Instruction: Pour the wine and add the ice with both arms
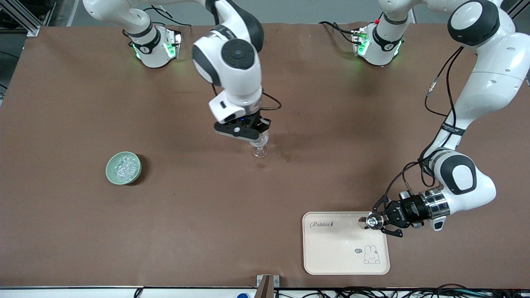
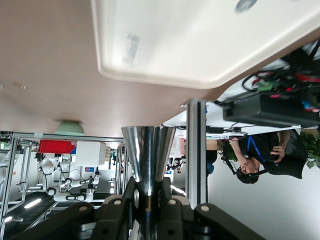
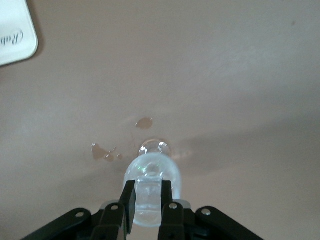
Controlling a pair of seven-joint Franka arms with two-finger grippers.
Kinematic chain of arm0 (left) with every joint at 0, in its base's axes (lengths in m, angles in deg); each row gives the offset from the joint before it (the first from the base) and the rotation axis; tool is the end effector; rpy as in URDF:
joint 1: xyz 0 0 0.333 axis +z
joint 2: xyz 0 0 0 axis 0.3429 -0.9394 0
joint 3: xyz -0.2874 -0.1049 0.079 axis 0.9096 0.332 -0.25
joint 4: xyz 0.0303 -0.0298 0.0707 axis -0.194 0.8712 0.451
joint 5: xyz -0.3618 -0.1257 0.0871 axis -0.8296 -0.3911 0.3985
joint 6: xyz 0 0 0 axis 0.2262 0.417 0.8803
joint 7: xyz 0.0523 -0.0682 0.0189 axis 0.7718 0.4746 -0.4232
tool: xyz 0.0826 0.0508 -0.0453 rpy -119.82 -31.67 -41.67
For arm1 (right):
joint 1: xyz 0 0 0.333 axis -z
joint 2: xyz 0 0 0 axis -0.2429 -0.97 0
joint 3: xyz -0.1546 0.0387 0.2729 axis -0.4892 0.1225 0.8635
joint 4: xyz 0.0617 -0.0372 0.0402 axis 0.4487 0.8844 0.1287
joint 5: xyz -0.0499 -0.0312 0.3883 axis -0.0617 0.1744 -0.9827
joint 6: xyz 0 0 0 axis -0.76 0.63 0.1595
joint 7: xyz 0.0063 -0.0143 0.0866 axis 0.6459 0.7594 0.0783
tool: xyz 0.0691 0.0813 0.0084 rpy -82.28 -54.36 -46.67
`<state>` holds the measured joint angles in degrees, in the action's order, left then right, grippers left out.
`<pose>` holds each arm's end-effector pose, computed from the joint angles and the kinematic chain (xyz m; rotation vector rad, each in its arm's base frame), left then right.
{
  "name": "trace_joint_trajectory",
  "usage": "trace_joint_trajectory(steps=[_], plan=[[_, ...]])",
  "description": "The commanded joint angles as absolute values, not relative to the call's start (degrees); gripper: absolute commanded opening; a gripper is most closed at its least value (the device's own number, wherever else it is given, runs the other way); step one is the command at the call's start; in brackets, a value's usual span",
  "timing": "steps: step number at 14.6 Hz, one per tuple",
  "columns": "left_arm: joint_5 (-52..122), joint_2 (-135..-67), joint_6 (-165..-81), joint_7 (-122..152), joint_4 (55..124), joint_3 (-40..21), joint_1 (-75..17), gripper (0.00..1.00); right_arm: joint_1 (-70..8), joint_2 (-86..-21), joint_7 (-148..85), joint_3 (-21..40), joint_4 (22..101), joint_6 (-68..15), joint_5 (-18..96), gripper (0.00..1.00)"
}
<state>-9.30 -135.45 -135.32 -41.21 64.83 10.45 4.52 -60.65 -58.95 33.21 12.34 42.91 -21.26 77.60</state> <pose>0.7549 -0.0597 0.2162 1.1969 1.5764 -0.8731 0.5033 0.4939 0.4215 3.1125 -0.3961 0.0795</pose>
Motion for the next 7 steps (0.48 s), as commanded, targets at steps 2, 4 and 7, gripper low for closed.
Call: trace_joint_trajectory(steps=[2,4,7], plan=[[-10.52,-142.22,-134.84,-36.12,59.71,10.56,3.94,0.01,-61.78,-59.9,33.41,11.71,41.69,-20.85,77.36,0.02],[-11.74,-144.16,-134.84,-35.24,59.09,10.47,3.86,0.01,-62.74,-59.9,33.49,11.71,42.04,-20.67,77.36,0.02],[-11.92,-145.92,-134.84,-33.13,58.74,10.12,3.86,0.01,-63.19,-59.9,33.41,11.71,42.65,-20.23,77.36,0.02]])
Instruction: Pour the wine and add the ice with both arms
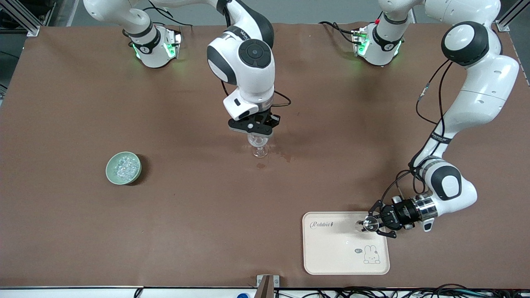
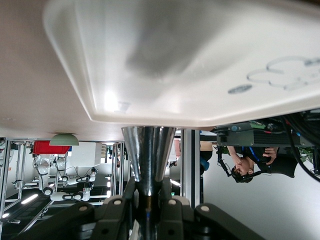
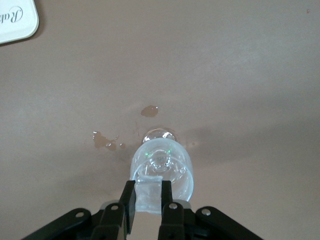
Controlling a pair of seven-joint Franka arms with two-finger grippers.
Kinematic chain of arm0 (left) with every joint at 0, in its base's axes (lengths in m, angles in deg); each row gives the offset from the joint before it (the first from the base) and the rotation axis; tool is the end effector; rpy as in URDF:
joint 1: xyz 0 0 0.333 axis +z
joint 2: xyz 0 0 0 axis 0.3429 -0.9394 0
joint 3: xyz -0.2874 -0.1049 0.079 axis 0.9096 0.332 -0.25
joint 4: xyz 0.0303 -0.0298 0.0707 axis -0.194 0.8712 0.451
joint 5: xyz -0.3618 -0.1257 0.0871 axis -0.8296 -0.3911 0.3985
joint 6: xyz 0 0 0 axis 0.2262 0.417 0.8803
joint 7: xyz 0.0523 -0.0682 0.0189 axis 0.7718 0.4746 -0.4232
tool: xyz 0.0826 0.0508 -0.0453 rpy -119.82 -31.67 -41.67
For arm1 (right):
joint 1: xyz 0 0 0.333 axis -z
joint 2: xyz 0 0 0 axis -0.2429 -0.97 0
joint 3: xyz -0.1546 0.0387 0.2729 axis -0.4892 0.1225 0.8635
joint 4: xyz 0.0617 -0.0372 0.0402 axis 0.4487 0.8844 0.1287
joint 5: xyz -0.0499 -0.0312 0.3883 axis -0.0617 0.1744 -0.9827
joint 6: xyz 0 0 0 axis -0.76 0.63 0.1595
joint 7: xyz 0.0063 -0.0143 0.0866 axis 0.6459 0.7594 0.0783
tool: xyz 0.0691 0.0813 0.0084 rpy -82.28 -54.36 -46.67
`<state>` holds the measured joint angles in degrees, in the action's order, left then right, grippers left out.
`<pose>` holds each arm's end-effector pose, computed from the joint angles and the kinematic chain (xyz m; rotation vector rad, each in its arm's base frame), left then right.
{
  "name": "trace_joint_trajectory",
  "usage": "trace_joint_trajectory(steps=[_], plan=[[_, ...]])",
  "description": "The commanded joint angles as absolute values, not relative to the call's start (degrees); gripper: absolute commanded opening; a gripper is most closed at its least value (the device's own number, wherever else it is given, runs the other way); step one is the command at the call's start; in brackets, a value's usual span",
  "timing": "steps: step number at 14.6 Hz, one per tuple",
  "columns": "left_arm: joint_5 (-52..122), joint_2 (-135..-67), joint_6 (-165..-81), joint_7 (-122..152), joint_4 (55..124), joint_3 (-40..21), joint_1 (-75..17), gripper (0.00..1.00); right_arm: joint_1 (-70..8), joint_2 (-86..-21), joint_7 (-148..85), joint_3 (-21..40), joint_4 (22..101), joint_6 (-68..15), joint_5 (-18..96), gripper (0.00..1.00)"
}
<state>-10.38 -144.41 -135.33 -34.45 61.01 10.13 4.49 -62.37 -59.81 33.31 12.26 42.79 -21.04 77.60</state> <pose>0.7507 -0.0499 0.1350 1.1598 1.5496 -0.8789 0.4896 0.5091 0.4116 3.1047 -0.3522 0.0650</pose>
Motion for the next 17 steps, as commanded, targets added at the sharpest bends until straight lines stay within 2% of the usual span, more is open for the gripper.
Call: trace_joint_trajectory(steps=[1,5,7,8,10,11,12,13,15,17], plan=[[-11.92,-146.8,-134.84,-32.95,57.87,10.03,3.86,0.01,-63.1,-59.9,33.14,11.71,43.18,-20.23,77.45,0.02],[-12.45,-147.24,-135.01,-32.51,57.6,9.16,3.24,0.01,-63.19,-59.9,32.0,11.71,43.98,-20.58,77.54,0.06],[-12.45,-147.77,-135.1,-32.51,56.55,8.36,2.28,0.02,-63.36,-59.9,31.91,11.71,43.98,-20.67,77.54,0.16],[-12.45,-148.47,-135.1,-32.51,56.11,8.01,2.01,0.03,-63.37,-59.99,31.91,11.71,44.06,-20.67,77.89,0.28],[-12.54,-148.74,-135.1,-32.51,55.93,7.92,1.92,0.04,-63.28,-59.9,31.82,11.71,43.98,-20.67,78.24,0.66],[-12.54,-148.74,-135.1,-32.51,55.93,7.83,2.01,0.04,-63.36,-59.9,31.65,11.63,43.98,-20.58,78.59,0.78],[-12.54,-148.74,-135.1,-32.51,55.93,7.83,2.01,0.06,-63.19,-59.9,31.39,11.62,43.98,-20.41,79.2,0.81],[-12.54,-148.74,-135.1,-32.51,56.01,7.75,2.01,0.1,-62.93,-59.82,31.3,11.54,43.98,-20.32,79.3,0.85],[-12.54,-148.91,-135.11,-31.9,56.02,7.75,2.01,0.26,-62.31,-59.21,31.12,11.1,43.98,-19.71,79.3,0.9],[-12.45,-148.83,-135.1,-31.89,56.19,7.75,2.01,0.51,-60.39,-57.54,31.21,10.92,43.98,-18.13,79.47,0.92]])
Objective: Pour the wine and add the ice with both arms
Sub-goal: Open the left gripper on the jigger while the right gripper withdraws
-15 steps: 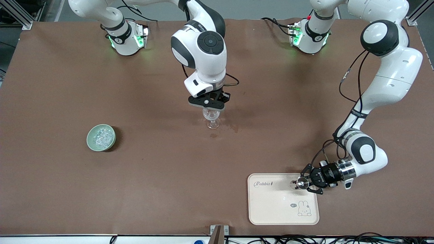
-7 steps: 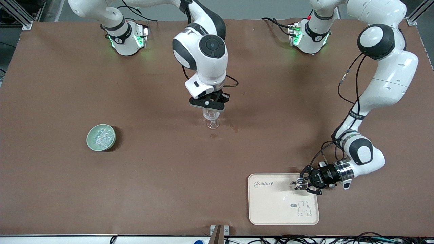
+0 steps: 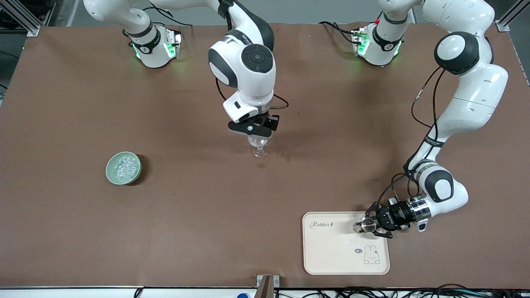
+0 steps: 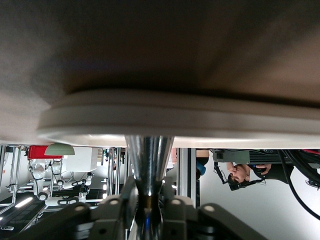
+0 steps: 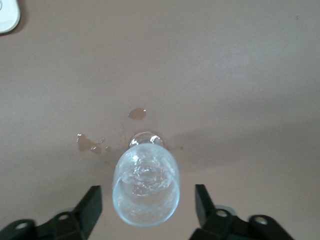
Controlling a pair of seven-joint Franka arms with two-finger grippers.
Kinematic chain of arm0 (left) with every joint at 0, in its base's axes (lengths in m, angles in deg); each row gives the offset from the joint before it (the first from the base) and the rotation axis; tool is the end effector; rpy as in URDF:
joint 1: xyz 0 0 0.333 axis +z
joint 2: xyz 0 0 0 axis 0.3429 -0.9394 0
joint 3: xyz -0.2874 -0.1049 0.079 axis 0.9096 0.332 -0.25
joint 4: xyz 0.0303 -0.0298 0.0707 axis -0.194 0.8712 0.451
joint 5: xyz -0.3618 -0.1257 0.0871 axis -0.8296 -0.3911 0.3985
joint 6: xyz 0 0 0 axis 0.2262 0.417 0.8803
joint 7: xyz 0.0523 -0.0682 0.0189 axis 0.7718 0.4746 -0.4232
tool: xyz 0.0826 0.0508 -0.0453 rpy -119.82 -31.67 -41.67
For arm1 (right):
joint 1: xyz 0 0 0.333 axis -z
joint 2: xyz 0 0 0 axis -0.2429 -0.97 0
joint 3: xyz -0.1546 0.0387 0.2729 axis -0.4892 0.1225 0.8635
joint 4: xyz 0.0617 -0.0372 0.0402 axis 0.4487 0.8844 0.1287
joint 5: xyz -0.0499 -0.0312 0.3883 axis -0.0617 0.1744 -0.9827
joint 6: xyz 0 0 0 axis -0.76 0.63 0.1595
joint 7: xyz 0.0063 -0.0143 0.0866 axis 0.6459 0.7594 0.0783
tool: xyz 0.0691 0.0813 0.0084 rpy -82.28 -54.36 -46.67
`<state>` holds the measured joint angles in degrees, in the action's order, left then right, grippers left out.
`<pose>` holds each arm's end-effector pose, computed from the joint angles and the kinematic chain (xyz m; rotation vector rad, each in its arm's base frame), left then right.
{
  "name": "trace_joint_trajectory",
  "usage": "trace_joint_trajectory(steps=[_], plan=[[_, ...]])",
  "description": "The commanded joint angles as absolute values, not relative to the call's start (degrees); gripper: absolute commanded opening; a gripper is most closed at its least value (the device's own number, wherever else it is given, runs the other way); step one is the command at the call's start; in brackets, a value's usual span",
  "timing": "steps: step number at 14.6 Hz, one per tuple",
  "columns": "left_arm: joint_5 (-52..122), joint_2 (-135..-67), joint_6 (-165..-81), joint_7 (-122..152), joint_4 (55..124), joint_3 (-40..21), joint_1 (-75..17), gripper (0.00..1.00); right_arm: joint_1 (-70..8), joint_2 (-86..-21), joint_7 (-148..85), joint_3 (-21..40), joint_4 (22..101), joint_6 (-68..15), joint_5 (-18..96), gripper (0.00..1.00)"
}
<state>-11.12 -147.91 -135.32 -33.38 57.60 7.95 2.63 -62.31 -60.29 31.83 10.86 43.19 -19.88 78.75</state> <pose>0.7517 -0.0462 0.1022 1.1520 1.5710 -0.8658 0.4994 0.4957 0.4011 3.0586 -0.3315 0.0675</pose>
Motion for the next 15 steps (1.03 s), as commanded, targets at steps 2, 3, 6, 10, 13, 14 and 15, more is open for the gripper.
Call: trace_joint_trajectory(steps=[2,3,6,10,13,14,15], plan=[[-12.36,-148.56,-135.1,-31.72,56.37,7.66,2.01,0.77,-57.75,-55.25,29.73,10.75,43.98,-16.55,80.87,0.95],[-12.27,-148.3,-135.02,-31.54,56.45,7.22,2.01,1.0,-55.91,-53.77,27.19,10.66,44.06,-15.06,81.14,0.95],[-9.22,-145.67,-134.49,-31.72,56.8,6.17,2.45,1.0,-48.19,-49.55,17.1,10.66,45.2,-8.66,81.14,0.95],[12.2,-140.14,-126.52,-33.38,57.16,6.07,5.34,1.0,-38.17,-41.55,8.29,10.66,53.62,-8.19,81.14,0.95],[25.46,-135.84,-120.8,-33.39,57.16,6.16,7.63,1.0,-29.4,-37.24,2.85,10.74,58.03,-8.19,81.14,0.95],[29.35,-133.9,-119.13,-33.39,57.16,6.34,7.72,1.0,-27.52,-36.7,-0.66,10.75,58.56,-7.93,81.14,0.94],[32.69,-132.06,-117.02,-33.3,57.16,6.34,7.72,1.0,-25.68,-35.92,-3.83,10.66,59.09,-7.75,81.14,0.94]])
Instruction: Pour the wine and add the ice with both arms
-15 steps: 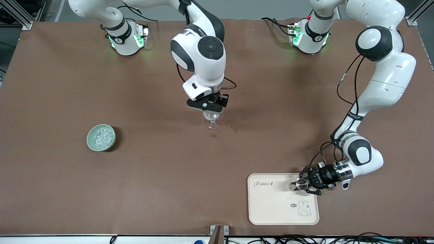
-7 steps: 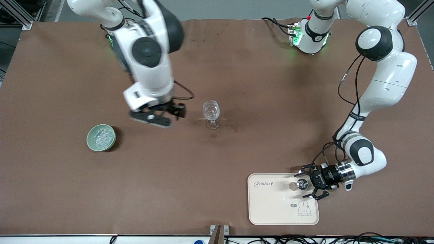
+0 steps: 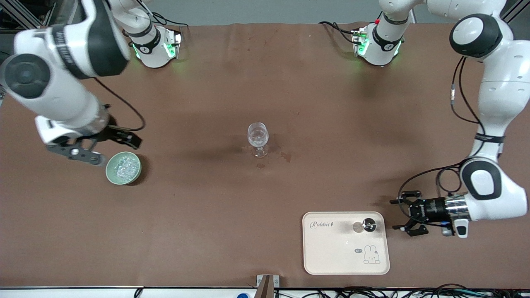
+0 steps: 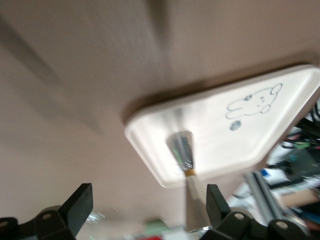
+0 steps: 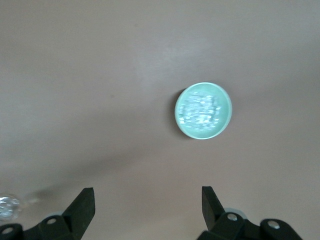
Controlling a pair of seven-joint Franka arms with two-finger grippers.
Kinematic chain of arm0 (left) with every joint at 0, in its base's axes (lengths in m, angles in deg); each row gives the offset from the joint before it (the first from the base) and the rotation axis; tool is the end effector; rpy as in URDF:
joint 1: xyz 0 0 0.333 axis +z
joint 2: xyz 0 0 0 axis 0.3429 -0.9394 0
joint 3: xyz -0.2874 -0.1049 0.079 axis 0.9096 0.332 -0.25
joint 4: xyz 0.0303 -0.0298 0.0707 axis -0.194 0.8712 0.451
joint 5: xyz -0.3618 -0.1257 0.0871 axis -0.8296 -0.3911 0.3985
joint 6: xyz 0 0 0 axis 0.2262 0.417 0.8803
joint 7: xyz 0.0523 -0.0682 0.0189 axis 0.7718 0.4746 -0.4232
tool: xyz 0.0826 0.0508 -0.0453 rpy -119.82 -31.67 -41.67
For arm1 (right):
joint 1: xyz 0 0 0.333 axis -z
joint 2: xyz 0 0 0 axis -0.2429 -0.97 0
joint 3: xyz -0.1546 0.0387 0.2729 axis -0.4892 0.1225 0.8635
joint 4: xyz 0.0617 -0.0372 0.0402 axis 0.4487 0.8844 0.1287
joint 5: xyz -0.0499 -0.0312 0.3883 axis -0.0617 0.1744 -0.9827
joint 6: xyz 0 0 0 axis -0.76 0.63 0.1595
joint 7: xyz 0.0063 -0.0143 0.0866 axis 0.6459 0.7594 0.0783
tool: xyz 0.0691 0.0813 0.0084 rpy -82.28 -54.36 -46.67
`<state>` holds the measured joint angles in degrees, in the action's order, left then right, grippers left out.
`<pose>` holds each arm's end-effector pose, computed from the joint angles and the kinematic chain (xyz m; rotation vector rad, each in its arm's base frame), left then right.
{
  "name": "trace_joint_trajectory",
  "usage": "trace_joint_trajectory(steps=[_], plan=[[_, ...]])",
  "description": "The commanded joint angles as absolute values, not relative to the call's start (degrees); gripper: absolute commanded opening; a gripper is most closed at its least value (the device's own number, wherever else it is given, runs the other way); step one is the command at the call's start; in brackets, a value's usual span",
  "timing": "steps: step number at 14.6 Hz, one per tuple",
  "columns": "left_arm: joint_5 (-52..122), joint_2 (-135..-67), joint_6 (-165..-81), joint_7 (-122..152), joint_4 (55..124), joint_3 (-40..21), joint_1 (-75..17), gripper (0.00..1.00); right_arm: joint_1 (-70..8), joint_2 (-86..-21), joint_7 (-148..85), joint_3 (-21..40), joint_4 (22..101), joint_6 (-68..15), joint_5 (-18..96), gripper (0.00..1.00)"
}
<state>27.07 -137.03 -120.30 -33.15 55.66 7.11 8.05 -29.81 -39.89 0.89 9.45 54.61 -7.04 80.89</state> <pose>0.7552 0.0386 0.2152 1.9683 1.4001 -0.5953 0.5954 0.1053 0.5223 2.9926 -0.4189 -0.0835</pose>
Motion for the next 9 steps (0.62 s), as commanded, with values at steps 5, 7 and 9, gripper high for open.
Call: trace_joint_trajectory(steps=[5,7,9], plan=[[42.72,-120.47,-109.72,-30.5,57.16,6.95,6.59,1.0,-16.89,-32.4,-15.09,10.74,60.58,-7.49,81.14,0.94],[50.88,-116.33,-107.34,-25.59,57.16,8.35,4.31,1.0,-15.73,-30.64,-17.82,10.75,60.68,-6.44,81.14,0.94],[58.88,-112.72,-105.67,-20.58,57.25,9.67,2.11,1.0,-15.12,-28.89,-18.62,10.75,60.68,-5.21,81.14,0.94]])
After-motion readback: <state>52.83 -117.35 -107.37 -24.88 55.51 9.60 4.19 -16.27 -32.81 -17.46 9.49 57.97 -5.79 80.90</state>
